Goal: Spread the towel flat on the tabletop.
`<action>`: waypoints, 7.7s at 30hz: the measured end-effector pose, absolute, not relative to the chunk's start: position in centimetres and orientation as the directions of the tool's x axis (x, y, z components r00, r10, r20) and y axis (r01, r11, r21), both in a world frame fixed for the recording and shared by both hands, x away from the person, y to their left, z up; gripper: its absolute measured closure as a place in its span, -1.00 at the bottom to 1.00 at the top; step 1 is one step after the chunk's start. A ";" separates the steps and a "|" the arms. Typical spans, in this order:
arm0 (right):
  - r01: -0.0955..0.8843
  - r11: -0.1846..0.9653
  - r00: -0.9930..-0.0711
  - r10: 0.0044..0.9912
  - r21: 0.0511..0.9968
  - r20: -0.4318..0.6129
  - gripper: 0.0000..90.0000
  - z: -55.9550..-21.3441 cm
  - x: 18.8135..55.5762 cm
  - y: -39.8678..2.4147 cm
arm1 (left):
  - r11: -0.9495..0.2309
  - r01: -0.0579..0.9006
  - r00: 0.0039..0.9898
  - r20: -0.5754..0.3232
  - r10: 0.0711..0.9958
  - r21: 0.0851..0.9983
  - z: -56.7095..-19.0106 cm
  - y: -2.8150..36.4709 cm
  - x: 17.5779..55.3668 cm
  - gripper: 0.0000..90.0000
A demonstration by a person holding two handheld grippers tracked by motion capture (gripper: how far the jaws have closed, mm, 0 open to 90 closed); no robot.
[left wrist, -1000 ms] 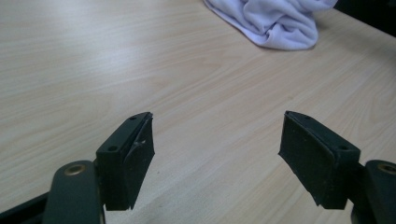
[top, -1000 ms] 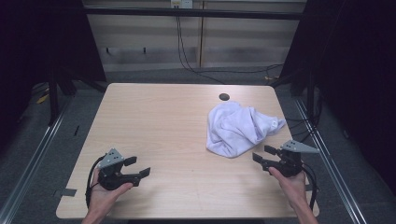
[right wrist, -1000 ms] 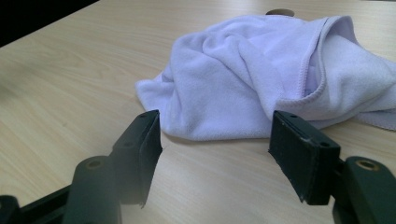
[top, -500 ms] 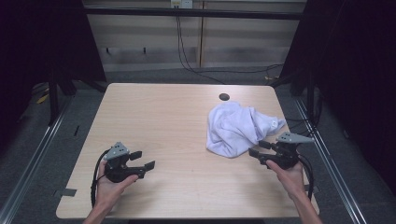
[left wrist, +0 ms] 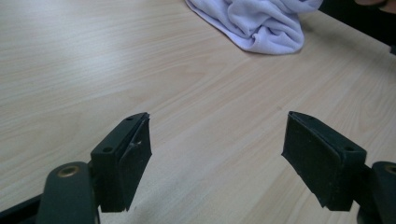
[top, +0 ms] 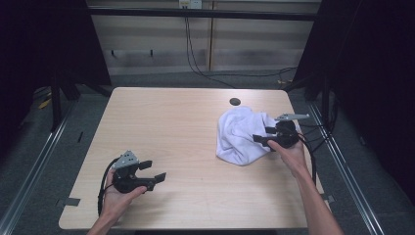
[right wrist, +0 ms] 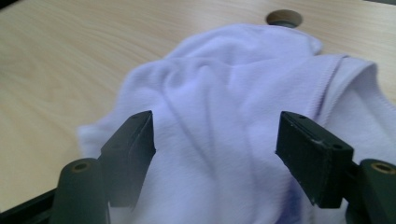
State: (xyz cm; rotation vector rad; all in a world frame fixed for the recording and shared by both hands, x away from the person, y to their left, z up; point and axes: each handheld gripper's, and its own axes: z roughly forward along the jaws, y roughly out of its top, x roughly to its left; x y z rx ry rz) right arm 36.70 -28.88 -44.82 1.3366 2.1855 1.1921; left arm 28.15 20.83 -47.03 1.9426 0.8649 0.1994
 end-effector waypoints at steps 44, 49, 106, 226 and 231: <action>0.585 0.421 -0.705 0.686 0.693 0.180 0.49 -49.2 31.9 -18.8 | -0.296 0.502 0.738 -0.224 0.636 0.813 -47.1 20.0 29.1 -0.39; 0.546 0.470 -0.765 0.617 0.693 0.184 0.42 -49.1 30.2 -15.8 | -0.291 0.490 0.748 -0.225 0.624 0.822 -46.6 20.0 28.9 -0.37; 0.581 0.323 -0.615 0.775 0.747 0.144 0.96 -45.5 25.5 -24.3 | -0.374 0.464 0.825 -0.238 0.512 0.803 -46.1 16.5 29.1 0.89; 0.499 0.113 -0.462 0.873 0.859 0.153 0.92 -37.0 33.7 -31.0 | -0.073 0.350 0.686 -0.202 0.699 0.934 -39.4 25.1 30.6 0.89; 0.423 0.038 -0.471 0.863 0.906 0.184 1.00 -33.6 33.3 -31.0 | -0.060 0.350 0.682 -0.211 0.700 0.935 -38.5 25.7 30.8 0.88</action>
